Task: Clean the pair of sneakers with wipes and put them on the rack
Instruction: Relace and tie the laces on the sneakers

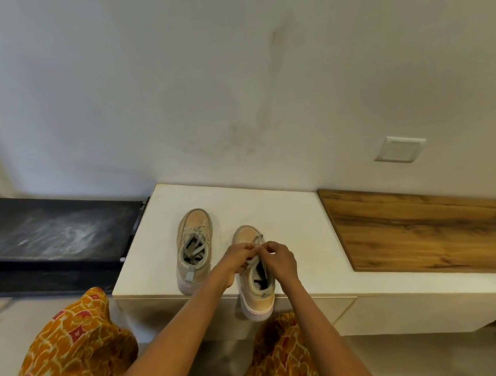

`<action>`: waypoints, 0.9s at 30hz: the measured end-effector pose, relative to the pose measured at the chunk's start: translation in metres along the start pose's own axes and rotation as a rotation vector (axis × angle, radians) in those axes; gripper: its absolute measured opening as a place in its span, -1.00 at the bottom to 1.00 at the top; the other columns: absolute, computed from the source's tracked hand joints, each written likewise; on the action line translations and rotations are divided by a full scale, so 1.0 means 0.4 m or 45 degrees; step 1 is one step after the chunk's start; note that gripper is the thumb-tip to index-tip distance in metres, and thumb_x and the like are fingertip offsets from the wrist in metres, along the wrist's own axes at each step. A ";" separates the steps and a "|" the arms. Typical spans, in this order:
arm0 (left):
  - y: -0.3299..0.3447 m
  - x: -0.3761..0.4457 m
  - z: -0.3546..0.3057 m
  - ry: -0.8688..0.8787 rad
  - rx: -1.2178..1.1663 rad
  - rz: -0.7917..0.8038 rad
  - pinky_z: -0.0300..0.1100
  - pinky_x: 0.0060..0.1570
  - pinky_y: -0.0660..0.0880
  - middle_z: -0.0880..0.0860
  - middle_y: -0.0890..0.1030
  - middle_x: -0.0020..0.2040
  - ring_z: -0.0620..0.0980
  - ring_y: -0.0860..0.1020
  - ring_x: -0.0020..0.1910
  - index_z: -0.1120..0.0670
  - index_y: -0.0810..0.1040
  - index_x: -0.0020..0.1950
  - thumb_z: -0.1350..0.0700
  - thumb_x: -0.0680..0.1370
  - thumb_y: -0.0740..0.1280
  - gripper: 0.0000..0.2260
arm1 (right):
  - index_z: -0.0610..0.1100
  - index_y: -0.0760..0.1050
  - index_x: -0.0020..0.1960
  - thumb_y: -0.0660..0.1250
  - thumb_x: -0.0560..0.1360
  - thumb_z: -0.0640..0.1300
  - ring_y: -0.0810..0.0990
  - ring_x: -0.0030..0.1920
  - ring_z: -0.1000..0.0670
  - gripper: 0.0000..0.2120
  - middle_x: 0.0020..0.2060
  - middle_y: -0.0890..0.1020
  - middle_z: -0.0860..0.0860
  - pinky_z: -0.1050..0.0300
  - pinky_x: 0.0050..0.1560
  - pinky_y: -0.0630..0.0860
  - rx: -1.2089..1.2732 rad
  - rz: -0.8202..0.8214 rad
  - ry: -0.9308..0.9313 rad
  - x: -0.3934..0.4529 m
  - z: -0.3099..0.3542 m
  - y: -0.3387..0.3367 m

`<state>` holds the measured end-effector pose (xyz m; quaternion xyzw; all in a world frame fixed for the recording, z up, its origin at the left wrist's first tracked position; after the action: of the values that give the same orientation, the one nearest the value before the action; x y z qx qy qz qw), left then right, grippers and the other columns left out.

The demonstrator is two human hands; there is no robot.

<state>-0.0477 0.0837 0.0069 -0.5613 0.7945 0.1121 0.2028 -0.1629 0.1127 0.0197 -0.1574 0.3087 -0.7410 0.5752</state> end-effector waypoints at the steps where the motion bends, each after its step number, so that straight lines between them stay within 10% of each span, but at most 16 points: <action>1: 0.000 0.005 0.002 0.012 -0.009 0.004 -0.31 -0.29 0.40 0.01 0.54 -0.21 -0.11 0.46 -0.26 0.05 0.52 0.02 0.17 0.59 0.23 -0.91 | -0.09 0.53 -0.20 0.22 0.54 0.11 0.51 -0.26 0.04 -0.69 -0.34 0.55 0.07 0.22 -0.32 0.32 -0.004 -0.024 0.009 -0.001 -0.002 -0.005; 9: 0.006 0.014 0.040 -0.012 -0.228 -0.165 -0.44 -0.61 0.32 0.02 0.46 -0.31 -0.15 0.42 -0.45 0.21 0.51 0.15 0.22 0.59 0.23 -0.83 | -0.11 0.41 -0.34 0.27 0.53 -0.03 0.50 -0.30 -0.02 -0.70 -0.40 0.52 0.00 0.03 -0.21 0.43 0.169 -0.109 0.085 -0.002 -0.053 -0.024; 16: -0.020 0.016 0.055 0.129 -0.047 -0.202 -0.29 -0.30 0.46 0.02 0.55 -0.29 -0.08 0.49 -0.32 0.16 0.58 0.04 0.10 0.55 0.32 -0.84 | -0.09 0.53 -0.26 0.36 0.41 0.23 0.55 -0.31 0.12 -0.63 -0.36 0.60 0.09 0.24 -0.26 0.44 0.155 0.010 -0.047 -0.028 -0.037 -0.038; 27: -0.018 0.025 0.063 0.040 -0.048 -0.256 -0.18 -0.31 0.42 0.09 0.51 -0.34 -0.03 0.44 -0.38 0.13 0.51 -0.24 0.12 0.55 0.31 -0.83 | -0.05 0.39 -0.31 0.32 0.49 -0.01 0.58 -0.18 -0.08 -0.75 -0.30 0.58 -0.03 0.00 -0.13 0.49 -0.041 -0.052 -0.024 0.007 -0.054 -0.030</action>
<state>-0.0387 0.0830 -0.0197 -0.6437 0.7350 0.0972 0.1898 -0.1854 0.1180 0.0104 -0.1800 0.3119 -0.7459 0.5602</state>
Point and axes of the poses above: each hand's wrist, its own x-axis towards the middle knuckle, its own y-axis out of the palm, z = x × y, the point moved 5 cm from there along x, towards the middle knuckle
